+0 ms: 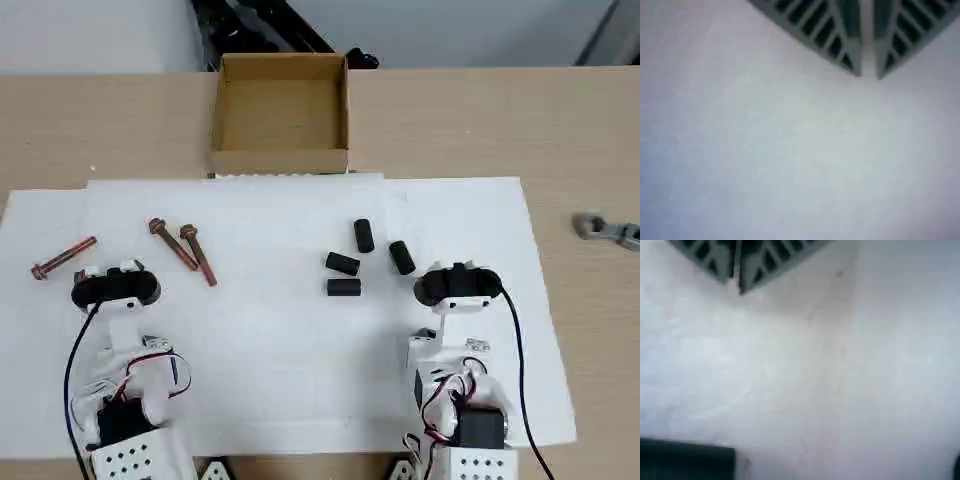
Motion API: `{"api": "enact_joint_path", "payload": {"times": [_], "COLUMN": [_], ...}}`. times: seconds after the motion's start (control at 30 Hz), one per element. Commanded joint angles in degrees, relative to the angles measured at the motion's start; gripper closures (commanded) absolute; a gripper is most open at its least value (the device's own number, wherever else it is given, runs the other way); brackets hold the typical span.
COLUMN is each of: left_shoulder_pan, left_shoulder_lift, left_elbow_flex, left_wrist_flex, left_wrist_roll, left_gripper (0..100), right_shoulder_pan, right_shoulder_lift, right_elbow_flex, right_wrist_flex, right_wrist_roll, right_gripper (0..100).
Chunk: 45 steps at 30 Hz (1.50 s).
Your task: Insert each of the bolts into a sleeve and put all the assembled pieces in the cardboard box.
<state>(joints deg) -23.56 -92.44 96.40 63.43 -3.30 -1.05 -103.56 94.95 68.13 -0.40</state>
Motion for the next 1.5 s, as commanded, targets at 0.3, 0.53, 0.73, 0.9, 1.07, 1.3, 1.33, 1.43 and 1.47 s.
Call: {"api": "enact_joint_path", "payload": {"times": [0.3, 0.53, 0.73, 0.9, 1.07, 1.3, 1.33, 1.43, 1.47], "left_shoulder_pan": [0.26, 0.18, 0.18, 0.26, 0.26, 0.35, 0.35, 0.35, 0.35], "left_shoulder_lift": [-0.79, -0.79, -0.79, -0.79, -0.79, -0.79, -0.79, -0.79, -0.79], "left_elbow_flex": [-7.96, -7.87, -7.52, -7.08, -7.08, -7.08, -7.08, -7.08, -7.08], "left_wrist_flex": [-1.23, -1.14, -1.14, -1.14, -1.14, -1.14, -1.14, -1.14, -1.14], "left_wrist_roll": [0.35, 0.35, 0.35, 0.26, 0.26, 0.18, 0.09, 0.09, 0.09], "left_gripper": [99, 99, 99, 99, 99, 99, 99, 99, 99], "right_shoulder_pan": [0.13, 0.13, 0.13, 0.22, 0.4, 0.48, 0.48, 0.48, 0.48], "right_shoulder_lift": [-0.57, -0.57, -0.57, -0.57, -0.57, -0.57, -0.57, -0.57, -0.57], "right_elbow_flex": [-2.73, -2.73, -2.73, -2.73, -2.73, -2.73, -2.73, -2.73, -2.73], "right_wrist_flex": [-0.57, -0.57, -0.57, -0.66, -0.66, -0.75, -0.75, -0.75, -0.75], "right_wrist_roll": [-0.44, -0.44, -0.44, -0.44, -0.44, -0.44, -0.44, -0.44, -0.44], "right_gripper": [99.2, 99.2, 99.2, 99.2, 99.2, 99.2, 99.2, 99.2, 99.2]}}
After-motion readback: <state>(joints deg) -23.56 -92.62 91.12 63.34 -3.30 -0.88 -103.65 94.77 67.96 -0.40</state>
